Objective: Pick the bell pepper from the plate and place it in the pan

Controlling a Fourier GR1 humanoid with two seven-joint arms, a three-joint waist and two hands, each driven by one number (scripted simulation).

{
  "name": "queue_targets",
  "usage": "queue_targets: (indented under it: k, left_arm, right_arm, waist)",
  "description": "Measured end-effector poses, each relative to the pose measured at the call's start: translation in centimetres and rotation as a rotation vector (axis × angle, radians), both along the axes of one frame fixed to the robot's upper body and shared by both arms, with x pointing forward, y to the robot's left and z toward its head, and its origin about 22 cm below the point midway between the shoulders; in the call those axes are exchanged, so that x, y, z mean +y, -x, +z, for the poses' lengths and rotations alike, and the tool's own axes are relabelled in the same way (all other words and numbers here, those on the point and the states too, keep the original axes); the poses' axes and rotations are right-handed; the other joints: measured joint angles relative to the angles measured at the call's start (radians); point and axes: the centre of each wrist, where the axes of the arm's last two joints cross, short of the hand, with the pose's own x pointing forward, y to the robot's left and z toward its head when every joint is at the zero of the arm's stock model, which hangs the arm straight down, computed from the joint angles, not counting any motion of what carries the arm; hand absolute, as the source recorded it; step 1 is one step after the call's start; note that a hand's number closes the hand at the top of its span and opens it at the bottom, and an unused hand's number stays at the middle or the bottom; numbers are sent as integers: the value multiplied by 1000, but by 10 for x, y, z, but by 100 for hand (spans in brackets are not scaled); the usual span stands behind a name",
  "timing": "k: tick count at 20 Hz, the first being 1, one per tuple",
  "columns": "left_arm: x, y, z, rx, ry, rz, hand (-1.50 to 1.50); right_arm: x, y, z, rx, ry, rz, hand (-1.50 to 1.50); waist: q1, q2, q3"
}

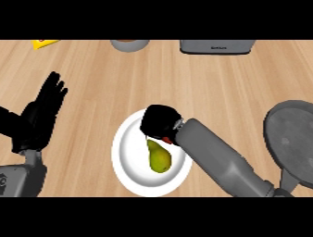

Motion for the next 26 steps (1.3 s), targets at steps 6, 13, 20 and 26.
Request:
queue_targets:
  k: [6,13,20,26]
  left_arm:
    - [13,6,-2,11,-3,50,0]
    - [25,13,-7,36,-9,103,0]
    - [18,11,-2,26,-5,64,0]
    - [19,10,2,27,0,43,0]
  right_arm:
    - [-50,-30,12,-69,-132,-534,150]
    - [-115,-68,54,-322,-215,-1318,150]
    - [-76,-79,126,-659,-291,-1734,150]
    - [-71,-71,165,-780,-370,-1835,150]
  waist:
    - [-64,-11,1]
    - [-111,-35,-4]
    - [-62,-26,-4]
    - [-44,-17,-2]
